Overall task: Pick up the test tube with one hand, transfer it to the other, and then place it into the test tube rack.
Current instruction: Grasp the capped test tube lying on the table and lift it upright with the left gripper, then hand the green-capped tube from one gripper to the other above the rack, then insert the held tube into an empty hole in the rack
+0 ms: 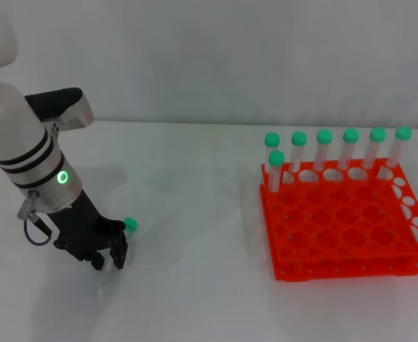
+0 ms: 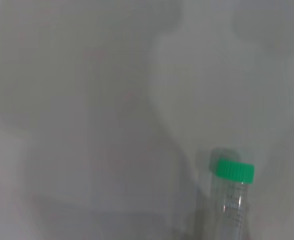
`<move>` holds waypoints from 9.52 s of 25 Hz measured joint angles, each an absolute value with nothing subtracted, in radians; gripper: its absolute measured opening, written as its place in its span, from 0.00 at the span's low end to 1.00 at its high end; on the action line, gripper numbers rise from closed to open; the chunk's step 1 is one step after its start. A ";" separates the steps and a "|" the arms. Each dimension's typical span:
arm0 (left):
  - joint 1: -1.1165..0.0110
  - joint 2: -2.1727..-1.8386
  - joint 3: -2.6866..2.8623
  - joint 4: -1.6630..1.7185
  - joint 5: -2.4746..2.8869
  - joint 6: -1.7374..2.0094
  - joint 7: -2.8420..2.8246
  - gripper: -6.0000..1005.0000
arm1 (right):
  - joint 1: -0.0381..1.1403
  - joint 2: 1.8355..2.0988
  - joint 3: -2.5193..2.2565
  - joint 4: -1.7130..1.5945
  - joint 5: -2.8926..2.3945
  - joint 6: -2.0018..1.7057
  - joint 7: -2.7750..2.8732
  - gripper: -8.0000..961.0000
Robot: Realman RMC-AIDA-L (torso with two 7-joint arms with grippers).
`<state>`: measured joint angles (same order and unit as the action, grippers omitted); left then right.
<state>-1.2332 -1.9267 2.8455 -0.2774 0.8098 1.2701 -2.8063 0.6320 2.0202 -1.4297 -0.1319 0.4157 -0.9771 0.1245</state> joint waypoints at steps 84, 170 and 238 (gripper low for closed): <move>-0.846 -2.048 2.846 -0.360 -0.466 1.631 -0.970 0.21 | 0.570 1.746 -1.754 -0.169 -0.186 -1.358 0.958 0.89; -1.014 -2.077 2.844 -0.124 -0.499 1.282 -0.908 0.23 | 0.731 1.847 -1.709 -0.310 -0.545 -1.325 1.129 0.21; -0.269 -2.089 2.646 0.138 -1.147 1.475 -0.361 0.77 | 0.696 2.012 -1.611 -0.321 -0.567 -1.044 0.850 0.21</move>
<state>-0.2685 -2.0892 2.6456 0.1376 -1.1474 1.4746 -0.3613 0.6958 2.0119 -1.6110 -0.3213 -0.5667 -1.0444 0.8495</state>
